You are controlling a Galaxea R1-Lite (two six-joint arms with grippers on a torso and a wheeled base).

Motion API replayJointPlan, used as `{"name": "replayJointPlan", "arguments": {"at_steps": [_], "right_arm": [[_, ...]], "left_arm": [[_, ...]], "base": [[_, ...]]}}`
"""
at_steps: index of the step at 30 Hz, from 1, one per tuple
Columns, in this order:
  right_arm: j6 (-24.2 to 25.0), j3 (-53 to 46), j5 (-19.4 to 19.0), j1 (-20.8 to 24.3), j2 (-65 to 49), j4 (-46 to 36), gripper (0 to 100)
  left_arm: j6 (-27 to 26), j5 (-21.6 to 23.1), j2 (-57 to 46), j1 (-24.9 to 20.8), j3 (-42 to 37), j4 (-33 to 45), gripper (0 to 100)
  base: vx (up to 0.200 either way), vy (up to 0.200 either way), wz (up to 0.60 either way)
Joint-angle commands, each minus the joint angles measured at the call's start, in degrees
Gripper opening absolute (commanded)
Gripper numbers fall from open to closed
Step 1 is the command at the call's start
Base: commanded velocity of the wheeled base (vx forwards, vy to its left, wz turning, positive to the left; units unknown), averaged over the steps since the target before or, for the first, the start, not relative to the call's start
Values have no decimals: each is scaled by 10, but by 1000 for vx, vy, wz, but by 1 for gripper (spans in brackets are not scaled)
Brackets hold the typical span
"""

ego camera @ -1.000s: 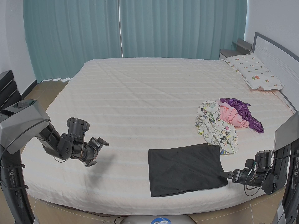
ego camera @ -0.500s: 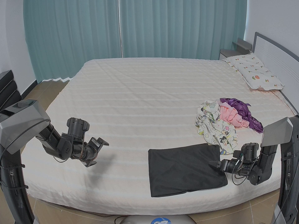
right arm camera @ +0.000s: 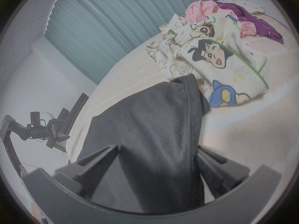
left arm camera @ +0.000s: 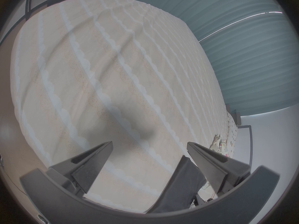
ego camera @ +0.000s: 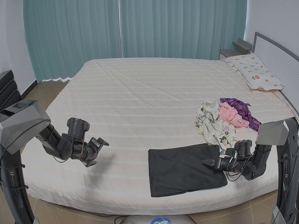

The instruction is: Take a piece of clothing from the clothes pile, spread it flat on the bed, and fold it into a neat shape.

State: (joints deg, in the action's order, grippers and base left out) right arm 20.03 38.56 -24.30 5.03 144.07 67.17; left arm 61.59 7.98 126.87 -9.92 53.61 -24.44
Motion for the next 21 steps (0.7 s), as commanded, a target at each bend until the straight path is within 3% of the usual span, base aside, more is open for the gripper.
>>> {"name": "replayJointPlan", "arguments": {"at_steps": [1, 15, 21], "right_arm": [[0, 2, -8, 1, -1, -7, 0], [4, -83, -8, -4, -54, 1, 0], [33, -127, 1, -9, -44, 78, 0]], "left_arm": [[0, 0, 0, 0, 0, 0, 100], [0, 1, 1, -1, 0, 0, 100], [0, 1, 1, -1, -1, 0, 100]], "base": [[0, 0, 0], [0, 0, 0], [0, 0, 0]]}}
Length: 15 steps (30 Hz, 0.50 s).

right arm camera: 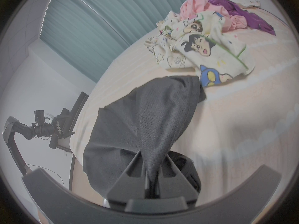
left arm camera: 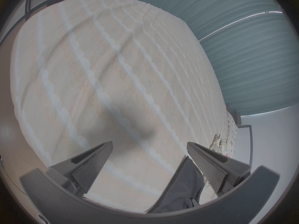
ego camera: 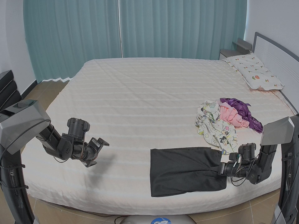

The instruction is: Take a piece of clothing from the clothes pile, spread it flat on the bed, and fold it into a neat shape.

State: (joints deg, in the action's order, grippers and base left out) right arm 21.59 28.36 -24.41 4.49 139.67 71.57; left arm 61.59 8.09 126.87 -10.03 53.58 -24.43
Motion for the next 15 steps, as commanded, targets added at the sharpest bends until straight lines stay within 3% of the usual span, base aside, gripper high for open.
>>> {"name": "replayJointPlan", "arguments": {"at_steps": [1, 15], "right_arm": [[25, -26, 4, -4, 2, 49, 0], [27, -21, -1, -40, -11, 52, 0]], "left_arm": [[0, 0, 0, 0, -1, 0, 100], [0, 0, 0, 0, -1, -5, 100]], "base": [[0, 0, 0], [0, 0, 0]]}}
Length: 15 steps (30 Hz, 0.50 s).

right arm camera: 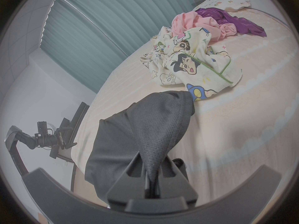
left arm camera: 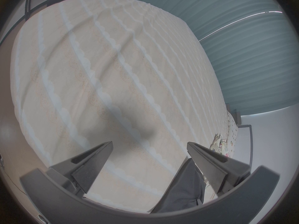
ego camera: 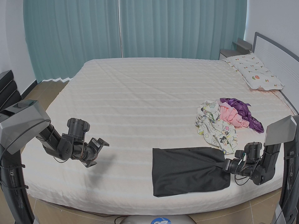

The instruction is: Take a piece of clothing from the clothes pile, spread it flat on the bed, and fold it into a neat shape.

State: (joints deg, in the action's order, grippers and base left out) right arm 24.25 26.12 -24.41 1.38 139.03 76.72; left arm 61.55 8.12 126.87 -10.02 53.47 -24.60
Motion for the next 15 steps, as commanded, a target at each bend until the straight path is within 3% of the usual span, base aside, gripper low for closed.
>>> {"name": "replayJointPlan", "arguments": {"at_steps": [1, 11, 15], "right_arm": [[0, 2, -1, -11, -4, 0, 0], [0, -2, -4, -14, -3, 1, 0], [0, -4, -4, -13, -4, 1, 0]], "left_arm": [[1, 1, 0, 0, -1, -6, 100], [0, 1, 0, 0, -2, -10, 100], [0, 1, 0, 0, -2, -9, 100]], "base": [[0, 0, 0], [0, 0, 0], [0, -200, 0]]}}
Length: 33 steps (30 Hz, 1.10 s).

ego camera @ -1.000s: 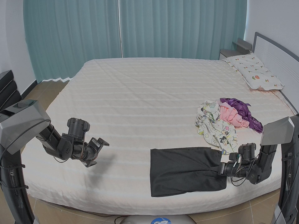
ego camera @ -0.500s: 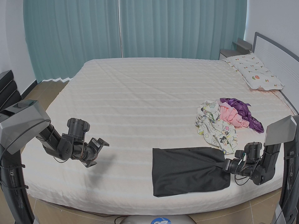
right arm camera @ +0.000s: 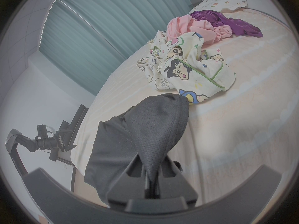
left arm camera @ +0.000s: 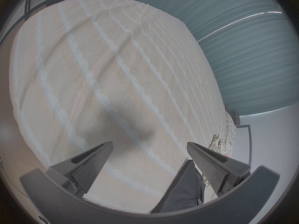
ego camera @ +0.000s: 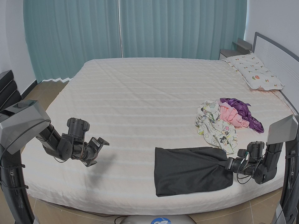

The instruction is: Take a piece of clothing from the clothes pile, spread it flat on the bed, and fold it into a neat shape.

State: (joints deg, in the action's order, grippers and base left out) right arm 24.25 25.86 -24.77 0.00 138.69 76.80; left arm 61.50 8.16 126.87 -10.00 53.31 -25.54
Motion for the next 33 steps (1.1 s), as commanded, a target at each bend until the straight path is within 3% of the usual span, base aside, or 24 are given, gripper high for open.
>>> {"name": "replayJointPlan", "arguments": {"at_steps": [1, 33], "right_arm": [[0, -1, 0, 1, -1, 0, 0], [0, -16, 0, 4, -5, 6, 0]], "left_arm": [[0, 0, 0, 0, 0, 1, 100], [-1, 0, 0, 0, 0, 0, 100]], "base": [[0, -200, 0], [0, -200, 0]]}}
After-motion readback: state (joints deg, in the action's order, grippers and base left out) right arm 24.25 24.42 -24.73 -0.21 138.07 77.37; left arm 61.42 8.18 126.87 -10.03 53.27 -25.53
